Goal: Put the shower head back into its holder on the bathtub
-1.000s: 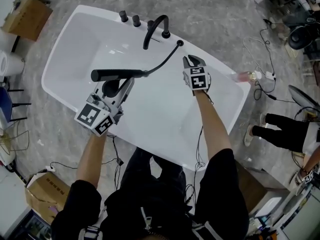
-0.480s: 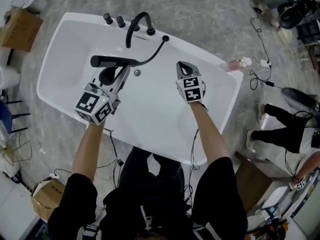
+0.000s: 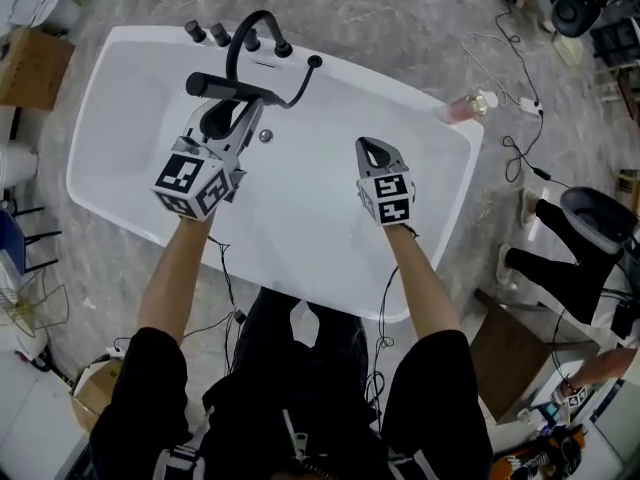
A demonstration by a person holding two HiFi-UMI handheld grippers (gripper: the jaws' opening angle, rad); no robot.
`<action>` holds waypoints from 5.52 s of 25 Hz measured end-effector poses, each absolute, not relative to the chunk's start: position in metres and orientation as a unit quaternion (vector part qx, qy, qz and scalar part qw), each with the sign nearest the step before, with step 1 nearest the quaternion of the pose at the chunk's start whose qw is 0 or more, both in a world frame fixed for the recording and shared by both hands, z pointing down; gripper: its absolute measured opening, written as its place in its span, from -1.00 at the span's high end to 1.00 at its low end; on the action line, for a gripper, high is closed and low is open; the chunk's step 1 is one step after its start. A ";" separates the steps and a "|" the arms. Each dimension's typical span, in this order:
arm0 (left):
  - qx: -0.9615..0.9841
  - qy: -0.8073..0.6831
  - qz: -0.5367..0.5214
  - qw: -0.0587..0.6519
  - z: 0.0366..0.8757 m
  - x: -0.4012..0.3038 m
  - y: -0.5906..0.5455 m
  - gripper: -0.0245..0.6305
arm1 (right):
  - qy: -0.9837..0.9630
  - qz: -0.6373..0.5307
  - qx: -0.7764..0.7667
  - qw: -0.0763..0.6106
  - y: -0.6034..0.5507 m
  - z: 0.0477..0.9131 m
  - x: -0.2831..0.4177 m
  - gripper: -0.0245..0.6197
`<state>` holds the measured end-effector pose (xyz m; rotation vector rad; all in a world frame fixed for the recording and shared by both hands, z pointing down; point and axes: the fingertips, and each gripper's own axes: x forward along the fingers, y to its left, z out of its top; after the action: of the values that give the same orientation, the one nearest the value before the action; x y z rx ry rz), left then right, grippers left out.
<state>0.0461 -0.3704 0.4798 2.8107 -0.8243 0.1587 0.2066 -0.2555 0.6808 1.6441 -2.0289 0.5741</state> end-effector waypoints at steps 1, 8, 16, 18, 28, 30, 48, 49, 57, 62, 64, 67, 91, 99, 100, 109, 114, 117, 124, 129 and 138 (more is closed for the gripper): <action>0.953 -0.280 0.053 0.101 0.481 0.050 -0.372 0.52 | -0.736 0.214 0.600 0.230 -0.250 0.684 0.209 0.90; 0.954 -0.282 0.055 0.090 0.492 0.075 -0.385 0.52 | -0.723 0.235 0.611 0.221 -0.214 0.697 0.220 0.90; 0.952 -0.284 0.079 0.079 0.531 0.103 -0.404 0.52 | -0.712 0.252 0.624 0.201 -0.196 0.705 0.222 0.90; 0.953 -0.281 0.085 0.069 0.540 0.113 -0.407 0.52 | -0.711 0.256 0.625 0.198 -0.190 0.710 0.222 0.90; 0.950 -0.283 0.116 0.069 0.609 0.146 -0.456 0.52 | -0.681 0.304 0.645 0.170 -0.162 0.752 0.231 0.90; 0.947 -0.287 0.124 0.072 0.624 0.148 -0.467 0.52 | -0.670 0.318 0.652 0.160 -0.152 0.760 0.234 0.90; 0.937 -0.276 0.201 0.067 0.737 0.183 -0.529 0.52 | -0.629 0.382 0.662 0.145 -0.069 0.818 0.202 0.90; 0.937 -0.275 0.205 0.068 0.741 0.184 -0.531 0.52 | -0.626 0.384 0.663 0.146 -0.066 0.822 0.204 0.90; 0.936 -0.276 0.205 0.080 0.759 0.194 -0.543 0.52 | -0.610 0.409 0.664 0.141 -0.054 0.837 0.197 0.90; 0.936 -0.272 0.202 0.092 0.757 0.206 -0.545 0.52 | -0.601 0.420 0.667 0.133 -0.043 0.841 0.189 0.90; 0.937 -0.274 0.198 0.094 0.758 0.207 -0.545 0.52 | -0.601 0.421 0.665 0.137 -0.039 0.842 0.186 0.90; 0.932 -0.285 0.203 0.098 0.759 0.206 -0.550 0.52 | -0.597 0.423 0.668 0.136 -0.034 0.843 0.189 0.90; 0.929 -0.273 0.218 0.118 0.721 0.148 -0.458 0.54 | -0.633 0.375 0.664 0.132 -0.052 0.779 0.176 0.90; 0.939 -0.261 0.187 0.125 0.637 0.109 -0.366 0.80 | -0.652 0.331 0.671 0.120 -0.065 0.694 0.189 0.90; 0.940 -0.258 0.187 0.122 0.628 0.104 -0.351 0.81 | -0.652 0.328 0.673 0.116 -0.065 0.684 0.190 0.90; 0.948 -0.246 0.191 0.072 0.522 0.068 -0.247 0.82 | -0.682 0.279 0.667 0.109 -0.071 0.579 0.194 0.90; 0.947 -0.264 0.165 0.077 0.459 0.042 -0.200 0.82 | -0.699 0.258 0.662 0.082 -0.059 0.523 0.189 0.90; 0.950 -0.265 0.142 0.085 0.428 0.036 -0.172 0.82 | -0.706 0.237 0.664 0.060 -0.053 0.486 0.185 0.90; 0.958 -0.259 0.101 0.069 0.387 0.023 -0.149 0.82 | -0.704 0.174 0.687 0.045 -0.048 0.433 0.168 0.90; 0.966 -0.241 0.074 0.063 0.367 0.020 -0.149 0.82 | -0.684 0.126 0.718 0.035 -0.050 0.397 0.162 0.90; 0.972 -0.220 0.063 0.051 0.360 -0.008 -0.155 0.82 | -0.672 0.080 0.735 0.036 -0.065 0.367 0.133 0.90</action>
<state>-0.0084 -0.1553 0.3601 2.9592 -0.6699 0.1908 0.1334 -0.0650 0.3667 2.2573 -2.0643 0.2457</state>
